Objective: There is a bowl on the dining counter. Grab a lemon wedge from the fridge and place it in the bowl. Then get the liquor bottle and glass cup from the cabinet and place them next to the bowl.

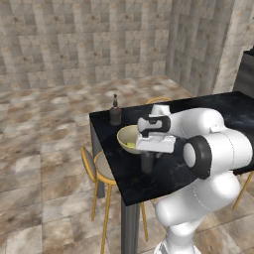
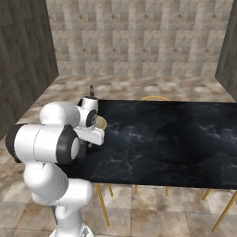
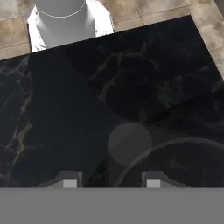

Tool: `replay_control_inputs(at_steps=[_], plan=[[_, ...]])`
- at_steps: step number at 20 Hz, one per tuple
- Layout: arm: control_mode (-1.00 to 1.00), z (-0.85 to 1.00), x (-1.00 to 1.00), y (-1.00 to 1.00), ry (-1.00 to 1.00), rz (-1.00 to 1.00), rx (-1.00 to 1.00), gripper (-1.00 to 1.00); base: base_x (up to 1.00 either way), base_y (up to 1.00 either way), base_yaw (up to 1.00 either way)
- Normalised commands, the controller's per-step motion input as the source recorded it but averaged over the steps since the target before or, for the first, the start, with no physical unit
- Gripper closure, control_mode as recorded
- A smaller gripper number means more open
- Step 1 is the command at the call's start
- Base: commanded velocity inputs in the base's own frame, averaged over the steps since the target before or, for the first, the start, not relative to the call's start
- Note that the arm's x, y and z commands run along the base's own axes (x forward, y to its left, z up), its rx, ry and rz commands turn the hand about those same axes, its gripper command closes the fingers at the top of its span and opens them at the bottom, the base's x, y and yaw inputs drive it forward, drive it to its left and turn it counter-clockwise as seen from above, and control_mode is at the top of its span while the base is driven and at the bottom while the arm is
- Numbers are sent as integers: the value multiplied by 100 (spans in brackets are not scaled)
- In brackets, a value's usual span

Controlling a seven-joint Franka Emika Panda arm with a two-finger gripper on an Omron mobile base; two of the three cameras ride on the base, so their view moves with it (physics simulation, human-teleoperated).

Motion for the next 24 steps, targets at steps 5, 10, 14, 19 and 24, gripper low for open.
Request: replay_control_inputs(at_steps=[5,10,14,19,24], plan=[[-100,0,-14,0,-3,0,0,-100,0,0,0],[-100,26,-28,0,-6,0,0,-100,0,0,0],[-100,56,-38,0,-14,0,0,-100,0,0,0],[-100,71,-20,0,-11,0,0,-100,0,0,0],[-100,60,-35,0,-10,0,0,-100,0,0,0]])
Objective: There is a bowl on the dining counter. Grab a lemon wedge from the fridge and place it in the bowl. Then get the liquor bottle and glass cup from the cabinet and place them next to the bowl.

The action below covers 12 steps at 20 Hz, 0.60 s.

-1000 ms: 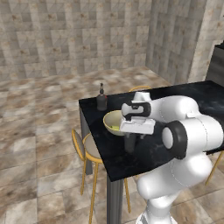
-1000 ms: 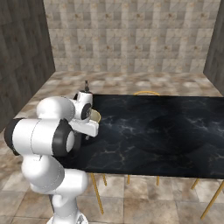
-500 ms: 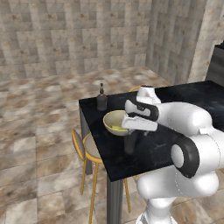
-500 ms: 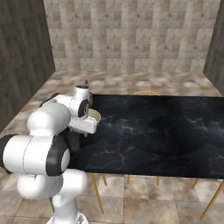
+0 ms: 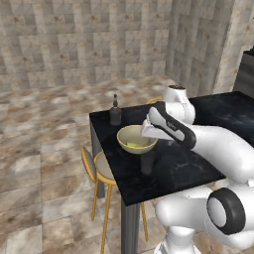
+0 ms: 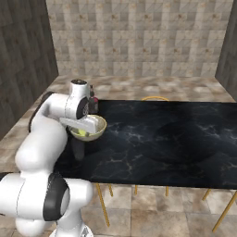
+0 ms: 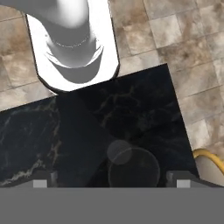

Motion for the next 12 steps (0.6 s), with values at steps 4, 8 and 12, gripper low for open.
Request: replay_control_inputs(at_steps=[4,8,12], plan=[[-100,35,-67,0,-14,0,0,-100,0,0,0],[-100,20,-85,0,-19,0,0,-100,0,0,0],[-100,31,-84,0,-23,0,0,-100,0,0,0]])
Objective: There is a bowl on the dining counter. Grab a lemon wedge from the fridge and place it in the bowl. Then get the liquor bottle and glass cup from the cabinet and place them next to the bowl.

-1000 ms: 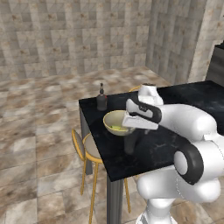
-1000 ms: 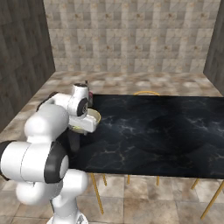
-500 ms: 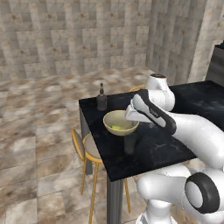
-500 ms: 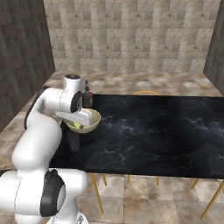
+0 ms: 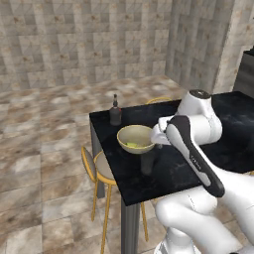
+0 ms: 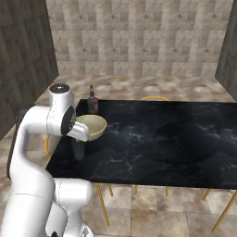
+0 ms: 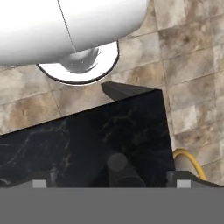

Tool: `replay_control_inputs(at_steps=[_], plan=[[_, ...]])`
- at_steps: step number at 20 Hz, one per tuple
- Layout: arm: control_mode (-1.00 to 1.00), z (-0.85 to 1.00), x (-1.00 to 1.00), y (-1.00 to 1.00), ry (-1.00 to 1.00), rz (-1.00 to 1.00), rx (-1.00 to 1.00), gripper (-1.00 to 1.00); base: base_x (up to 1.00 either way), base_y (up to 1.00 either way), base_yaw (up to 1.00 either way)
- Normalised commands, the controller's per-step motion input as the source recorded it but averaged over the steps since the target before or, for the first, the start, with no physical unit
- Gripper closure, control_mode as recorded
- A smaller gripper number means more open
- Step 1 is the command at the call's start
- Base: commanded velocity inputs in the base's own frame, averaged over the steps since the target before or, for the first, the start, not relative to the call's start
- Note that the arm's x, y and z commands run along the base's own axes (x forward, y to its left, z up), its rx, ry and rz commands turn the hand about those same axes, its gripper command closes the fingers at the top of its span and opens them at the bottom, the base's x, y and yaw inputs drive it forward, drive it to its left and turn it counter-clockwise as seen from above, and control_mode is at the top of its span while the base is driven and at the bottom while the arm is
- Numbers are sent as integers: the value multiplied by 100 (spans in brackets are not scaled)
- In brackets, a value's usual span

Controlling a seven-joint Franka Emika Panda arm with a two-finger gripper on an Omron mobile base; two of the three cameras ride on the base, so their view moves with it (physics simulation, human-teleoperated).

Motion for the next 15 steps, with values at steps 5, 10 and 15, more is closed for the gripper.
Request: replay_control_inputs(at_steps=[5,10,15], plan=[[-100,47,-70,0,-21,-1,0,-100,0,0,0],[-100,52,-40,0,-12,-2,0,-100,0,0,0],[-100,63,-21,-3,-10,0,0,-100,0,0,0]])
